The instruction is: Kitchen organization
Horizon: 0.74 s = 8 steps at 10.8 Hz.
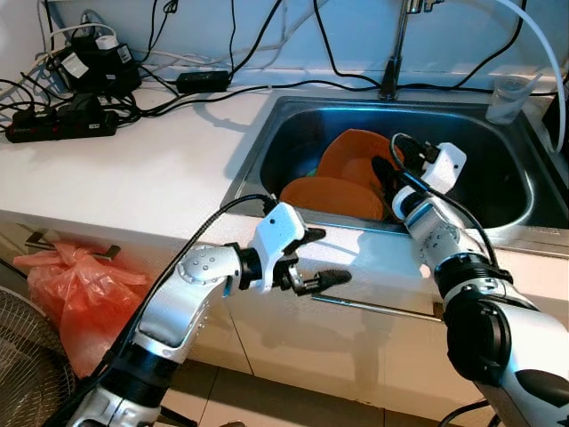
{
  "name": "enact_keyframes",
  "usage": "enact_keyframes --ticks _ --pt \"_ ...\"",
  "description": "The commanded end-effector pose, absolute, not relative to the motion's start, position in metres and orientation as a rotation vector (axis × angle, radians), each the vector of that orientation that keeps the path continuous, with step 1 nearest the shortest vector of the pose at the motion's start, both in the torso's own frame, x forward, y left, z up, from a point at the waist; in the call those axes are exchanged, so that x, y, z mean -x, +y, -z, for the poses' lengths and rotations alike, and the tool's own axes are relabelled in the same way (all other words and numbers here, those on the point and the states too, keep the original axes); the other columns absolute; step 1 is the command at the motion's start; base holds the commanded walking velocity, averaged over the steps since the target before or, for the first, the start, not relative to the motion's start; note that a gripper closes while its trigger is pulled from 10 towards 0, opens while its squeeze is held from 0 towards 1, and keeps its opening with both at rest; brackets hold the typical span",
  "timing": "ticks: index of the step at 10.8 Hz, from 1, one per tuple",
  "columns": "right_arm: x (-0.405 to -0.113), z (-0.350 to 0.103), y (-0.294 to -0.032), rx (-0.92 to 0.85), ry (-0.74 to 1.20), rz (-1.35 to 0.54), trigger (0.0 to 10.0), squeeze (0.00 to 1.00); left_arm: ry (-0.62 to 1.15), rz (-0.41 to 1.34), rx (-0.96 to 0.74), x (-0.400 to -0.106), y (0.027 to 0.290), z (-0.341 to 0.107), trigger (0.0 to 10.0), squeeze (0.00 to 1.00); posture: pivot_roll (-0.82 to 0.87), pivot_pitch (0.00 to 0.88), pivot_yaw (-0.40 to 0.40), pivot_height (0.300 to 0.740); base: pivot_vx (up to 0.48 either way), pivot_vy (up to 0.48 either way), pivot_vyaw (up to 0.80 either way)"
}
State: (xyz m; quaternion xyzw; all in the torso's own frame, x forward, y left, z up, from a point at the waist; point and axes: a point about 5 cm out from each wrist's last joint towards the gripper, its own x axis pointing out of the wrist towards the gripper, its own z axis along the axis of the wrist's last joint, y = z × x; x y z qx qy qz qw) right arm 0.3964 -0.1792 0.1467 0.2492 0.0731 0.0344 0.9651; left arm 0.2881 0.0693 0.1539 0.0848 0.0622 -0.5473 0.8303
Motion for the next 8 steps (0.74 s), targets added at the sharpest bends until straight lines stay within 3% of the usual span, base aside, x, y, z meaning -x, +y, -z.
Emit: enact_keyframes --ticks 1,4,8 --pt "-0.398 -0.155 -0.181 -0.45 0.112 -0.081 10.0 1.0 0.106 1.125 -0.189 -0.295 0.073 -0.16 10.0 0.0 0.09 0.0 0.069 0.74 0.0 0.0 0.0" --pt "-0.396 -0.16 -0.188 -0.307 0.088 -0.141 10.0 1.0 0.034 1.03 -0.159 -0.308 0.068 -0.167 10.0 0.0 0.06 0.0 0.058 0.74 0.0 0.0 0.0" --pt "-0.39 -0.163 -0.189 -0.267 0.054 -0.187 10.0 1.0 -0.077 0.695 -0.048 -0.337 0.083 -0.178 10.0 0.0 0.03 0.0 0.048 0.74 0.0 0.0 0.0"
